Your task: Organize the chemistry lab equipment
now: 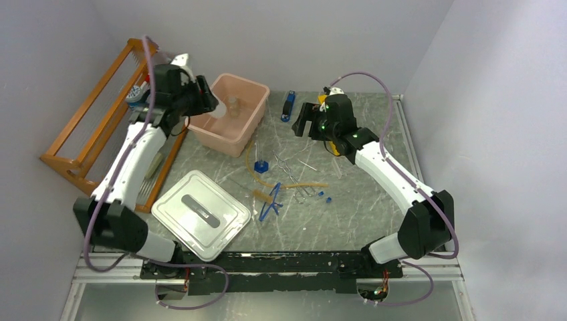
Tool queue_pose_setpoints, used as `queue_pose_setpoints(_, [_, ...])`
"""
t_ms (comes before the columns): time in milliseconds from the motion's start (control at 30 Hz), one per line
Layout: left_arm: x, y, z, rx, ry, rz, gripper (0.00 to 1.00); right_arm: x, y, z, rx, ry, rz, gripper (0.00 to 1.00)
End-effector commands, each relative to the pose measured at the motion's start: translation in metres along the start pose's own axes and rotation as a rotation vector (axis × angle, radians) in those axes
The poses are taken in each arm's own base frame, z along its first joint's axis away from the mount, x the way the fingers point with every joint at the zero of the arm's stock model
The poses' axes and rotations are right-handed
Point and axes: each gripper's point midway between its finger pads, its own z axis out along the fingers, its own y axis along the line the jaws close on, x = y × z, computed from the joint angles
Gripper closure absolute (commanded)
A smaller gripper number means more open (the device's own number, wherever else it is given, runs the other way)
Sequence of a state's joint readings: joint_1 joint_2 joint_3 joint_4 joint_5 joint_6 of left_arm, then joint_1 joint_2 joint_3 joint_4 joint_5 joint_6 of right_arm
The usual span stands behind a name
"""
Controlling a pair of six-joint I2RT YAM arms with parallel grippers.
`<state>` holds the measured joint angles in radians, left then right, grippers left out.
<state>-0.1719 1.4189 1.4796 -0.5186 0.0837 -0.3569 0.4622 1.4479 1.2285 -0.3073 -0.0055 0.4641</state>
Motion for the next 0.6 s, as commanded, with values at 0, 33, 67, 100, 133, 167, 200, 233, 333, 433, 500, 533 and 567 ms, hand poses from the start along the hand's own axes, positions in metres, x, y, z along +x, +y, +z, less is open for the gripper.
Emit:
queue_pose_setpoints(0, [0.005,-0.010,0.037,-0.030,0.015,0.057,0.50,-0.005,-0.003,-0.005,0.019,-0.039,-0.005,0.11])
queue_pose_setpoints(33, [0.013,-0.003,0.048,-0.089,0.032,0.083,0.51,-0.004,-0.004,-0.004,0.022,-0.039,-0.005,0.11])
queue_pose_setpoints(67, [0.022,0.003,0.059,-0.130,0.054,0.102,0.51,-0.004,-0.005,-0.004,0.026,-0.036,-0.005,0.11])
queue_pose_setpoints(100, [0.030,0.007,0.068,-0.150,0.078,0.111,0.51,-0.003,-0.005,-0.004,0.027,-0.034,-0.006,0.11])
queue_pose_setpoints(133, [0.040,0.010,0.078,-0.161,0.102,0.115,0.51,-0.003,-0.005,-0.003,0.027,-0.034,-0.009,0.11])
queue_pose_setpoints(167, [0.050,0.014,0.090,-0.168,0.121,0.114,0.51,-0.003,-0.005,-0.003,0.029,-0.035,-0.010,0.11])
queue_pose_setpoints(200, [0.054,0.015,0.095,-0.170,0.122,0.113,0.51,-0.004,-0.005,-0.003,0.032,-0.038,-0.012,0.11])
queue_pose_setpoints(233, [0.060,0.018,0.103,-0.177,0.127,0.113,0.52,-0.006,-0.005,-0.003,0.033,-0.043,-0.014,0.11])
queue_pose_setpoints(333, [0.075,0.033,0.129,-0.227,0.141,0.118,0.52,-0.010,-0.005,-0.003,0.036,-0.054,-0.023,0.11])
queue_pose_setpoints(433, [0.079,0.043,0.151,-0.264,0.108,0.127,0.53,-0.011,-0.005,-0.001,0.035,-0.060,-0.024,0.11])
queue_pose_setpoints(500, [0.086,0.049,0.164,-0.280,0.104,0.131,0.54,-0.011,-0.005,0.000,0.034,-0.057,-0.024,0.11])
queue_pose_setpoints(533, [0.088,0.050,0.170,-0.282,0.106,0.138,0.54,-0.011,-0.005,0.001,0.037,-0.056,-0.024,0.11])
queue_pose_setpoints(567, [0.090,0.051,0.177,-0.281,0.106,0.138,0.54,-0.011,-0.005,0.001,0.039,-0.056,-0.025,0.11])
